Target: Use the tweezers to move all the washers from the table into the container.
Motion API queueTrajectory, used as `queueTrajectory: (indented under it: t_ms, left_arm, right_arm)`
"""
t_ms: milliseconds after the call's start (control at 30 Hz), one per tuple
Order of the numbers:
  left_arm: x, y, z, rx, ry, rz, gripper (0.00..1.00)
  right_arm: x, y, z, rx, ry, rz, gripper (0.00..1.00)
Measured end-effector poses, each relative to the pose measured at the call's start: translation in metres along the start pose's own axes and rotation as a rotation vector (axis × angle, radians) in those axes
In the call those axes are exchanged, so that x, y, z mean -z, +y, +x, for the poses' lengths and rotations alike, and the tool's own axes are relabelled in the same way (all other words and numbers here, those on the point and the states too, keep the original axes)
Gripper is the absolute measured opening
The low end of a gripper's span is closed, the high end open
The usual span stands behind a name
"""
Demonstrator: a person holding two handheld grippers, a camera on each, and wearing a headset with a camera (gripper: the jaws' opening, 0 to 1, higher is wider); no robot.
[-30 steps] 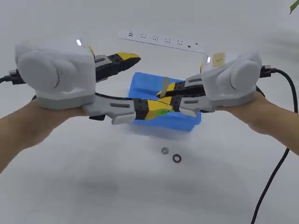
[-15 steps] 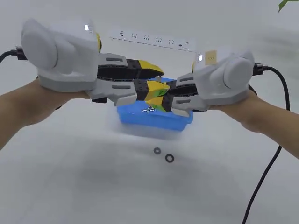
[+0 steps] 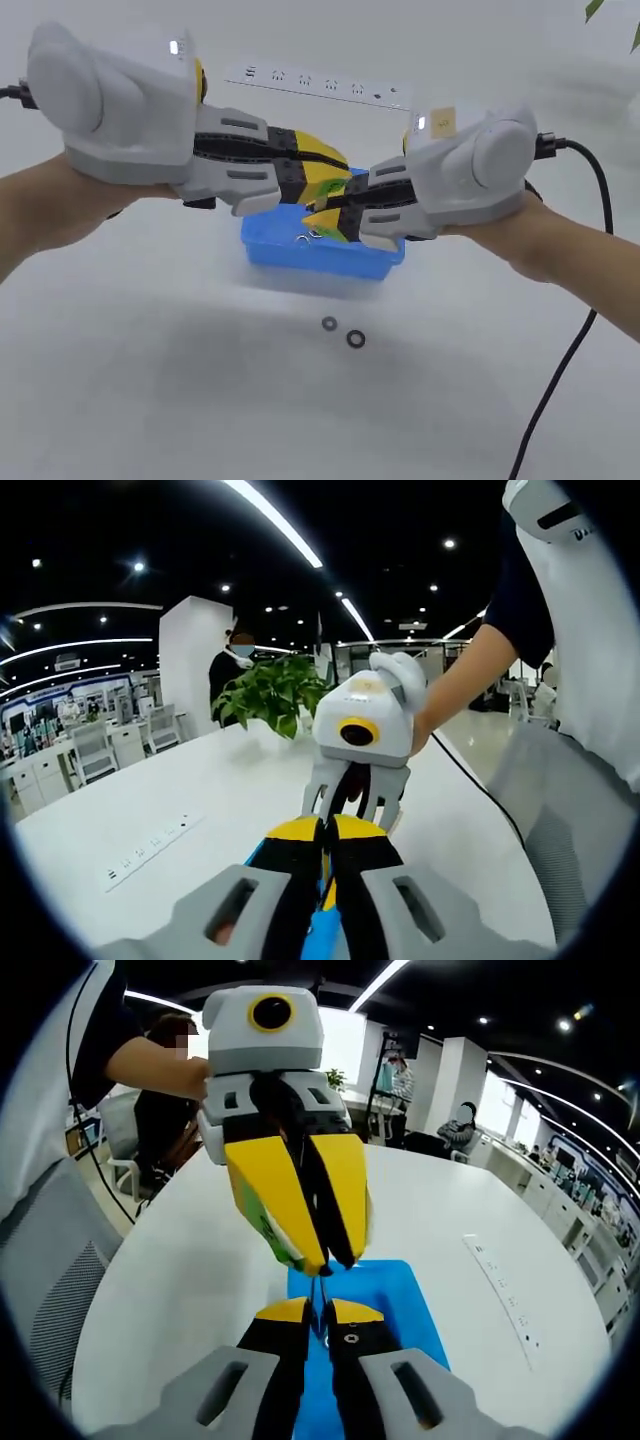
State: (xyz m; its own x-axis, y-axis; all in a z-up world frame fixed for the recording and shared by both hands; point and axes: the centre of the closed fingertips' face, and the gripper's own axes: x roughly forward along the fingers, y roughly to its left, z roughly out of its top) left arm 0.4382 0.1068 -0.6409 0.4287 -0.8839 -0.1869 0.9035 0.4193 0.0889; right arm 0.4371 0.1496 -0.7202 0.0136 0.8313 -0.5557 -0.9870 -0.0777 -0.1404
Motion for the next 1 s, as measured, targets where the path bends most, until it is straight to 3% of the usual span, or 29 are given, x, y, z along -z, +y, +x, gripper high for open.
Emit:
queueTrajectory:
  t_ms: [233,500,633,867,1000]
  left_arm:
    - [-0.004,-0.002,0.002,0.006,0.004,0.088,0.04]
    - [-0.002,0.000,0.005,-0.002,0.017,0.109,0.04]
    - [-0.001,0.002,0.003,-0.013,0.025,0.115,0.04]
    - [-0.009,0.006,0.000,-0.038,0.018,0.124,0.04]
    - [-0.016,0.005,-0.002,-0.047,0.009,0.127,0.04]
  right_arm:
    - [-0.003,0.001,-0.001,-0.004,-0.007,-0.012,0.09]
    - [-0.002,-0.005,-0.004,0.030,0.005,0.010,0.14]
    - [0.002,-0.003,-0.005,0.028,0.024,0.009,0.21]
    - [0.005,0.001,-0.012,0.043,0.047,-0.004,0.28]
    - [0.001,0.003,-0.020,0.060,0.023,0.010,0.32]
